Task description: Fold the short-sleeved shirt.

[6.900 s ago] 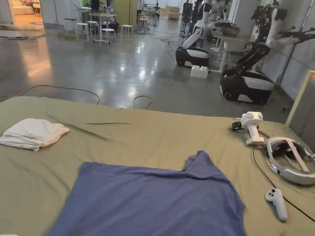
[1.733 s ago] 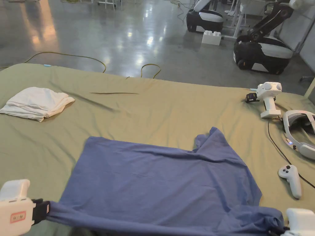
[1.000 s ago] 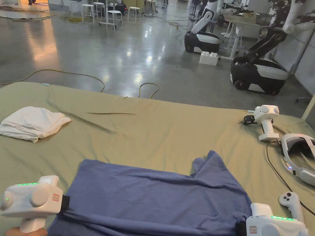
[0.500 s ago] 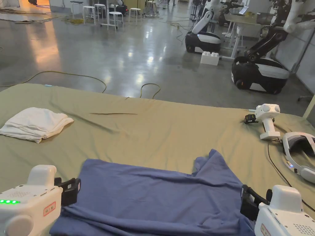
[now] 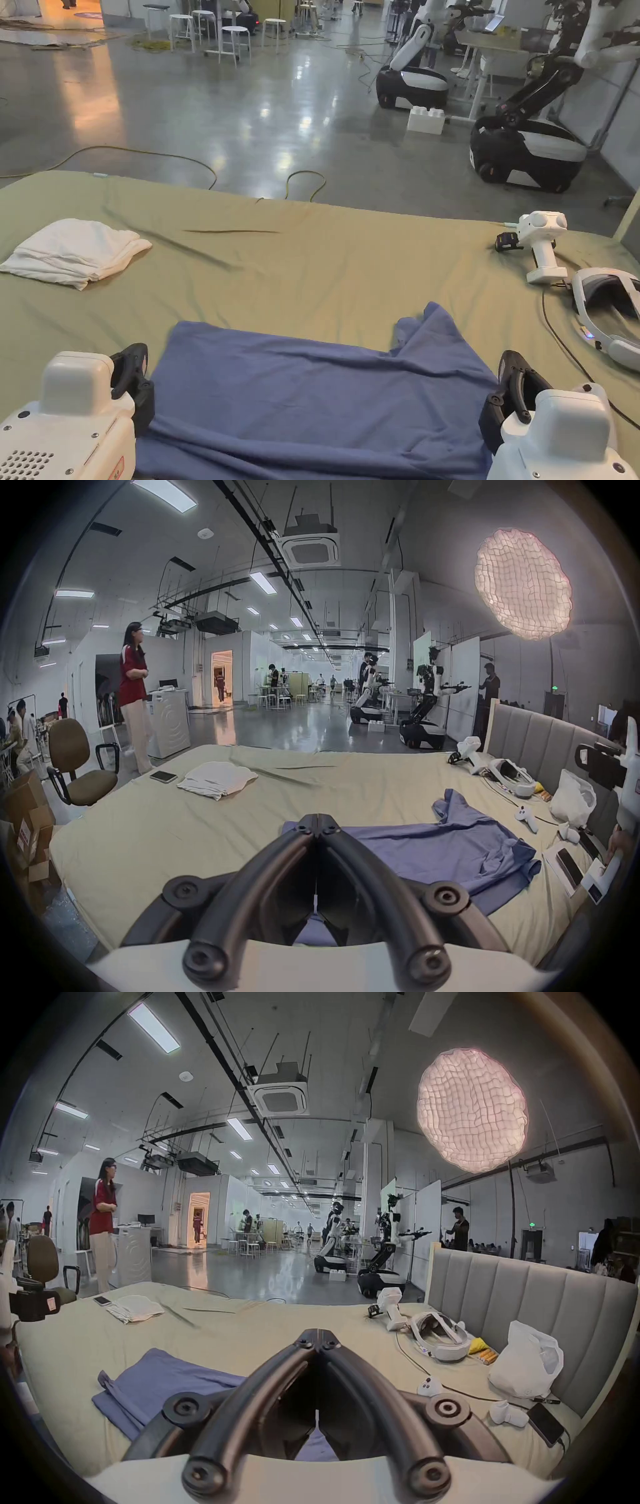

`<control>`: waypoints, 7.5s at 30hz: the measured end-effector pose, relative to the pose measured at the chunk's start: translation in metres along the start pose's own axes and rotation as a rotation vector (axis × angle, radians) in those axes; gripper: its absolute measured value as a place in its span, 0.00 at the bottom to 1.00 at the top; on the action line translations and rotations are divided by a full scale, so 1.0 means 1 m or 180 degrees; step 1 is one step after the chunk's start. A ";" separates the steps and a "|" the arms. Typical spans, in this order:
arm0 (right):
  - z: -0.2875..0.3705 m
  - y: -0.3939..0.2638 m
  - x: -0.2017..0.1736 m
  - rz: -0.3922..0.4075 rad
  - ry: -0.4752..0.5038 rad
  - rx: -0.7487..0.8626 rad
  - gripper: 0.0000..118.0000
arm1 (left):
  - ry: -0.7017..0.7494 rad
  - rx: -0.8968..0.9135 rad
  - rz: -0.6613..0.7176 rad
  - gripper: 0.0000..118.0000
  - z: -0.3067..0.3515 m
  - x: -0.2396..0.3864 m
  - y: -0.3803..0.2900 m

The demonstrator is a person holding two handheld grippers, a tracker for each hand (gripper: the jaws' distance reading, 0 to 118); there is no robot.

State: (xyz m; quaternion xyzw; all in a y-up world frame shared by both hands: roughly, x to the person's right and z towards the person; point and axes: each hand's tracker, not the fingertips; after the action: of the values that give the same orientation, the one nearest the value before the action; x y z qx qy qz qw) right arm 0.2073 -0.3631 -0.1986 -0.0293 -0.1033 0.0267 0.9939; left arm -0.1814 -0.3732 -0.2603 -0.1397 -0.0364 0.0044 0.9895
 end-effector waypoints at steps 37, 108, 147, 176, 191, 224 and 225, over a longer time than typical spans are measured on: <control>-0.043 -0.076 0.081 -0.0124 -0.0323 -0.1735 0.14 | 0.0038 -0.2843 -0.0072 0.04 -0.111 -0.031 -0.096; 0.027 -0.057 0.074 0.0344 -0.0032 -0.2230 0.54 | -0.0089 -0.1808 0.0411 0.46 0.013 -0.066 -0.064; -0.045 -0.015 -0.008 -0.0006 0.0070 -0.0514 0.00 | -0.0218 -0.2204 0.0537 0.01 -0.184 -0.087 -0.042; -0.238 -0.123 0.095 0.0076 0.0132 -0.2983 0.56 | -0.0075 -0.2208 -0.0030 0.05 -0.216 -0.066 -0.042; -0.283 -0.161 0.097 0.0099 0.0265 -0.3347 0.01 | -0.0060 -0.2035 0.0075 0.05 -0.206 -0.060 -0.034; 0.026 -0.120 0.134 0.0289 0.0454 -0.3283 0.01 | -0.0403 -0.2261 0.0147 0.05 0.003 -0.102 -0.106; 0.026 -0.129 0.134 0.0236 0.0425 -0.3313 0.01 | -0.0361 -0.2340 0.0107 0.05 0.003 -0.098 -0.112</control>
State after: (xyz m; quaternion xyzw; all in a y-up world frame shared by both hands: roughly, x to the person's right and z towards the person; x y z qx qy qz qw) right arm 0.3386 -0.4828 -0.1375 -0.5244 -0.0382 0.0051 0.8506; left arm -0.2793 -0.4822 -0.2335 -0.4858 -0.0880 0.0149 0.8695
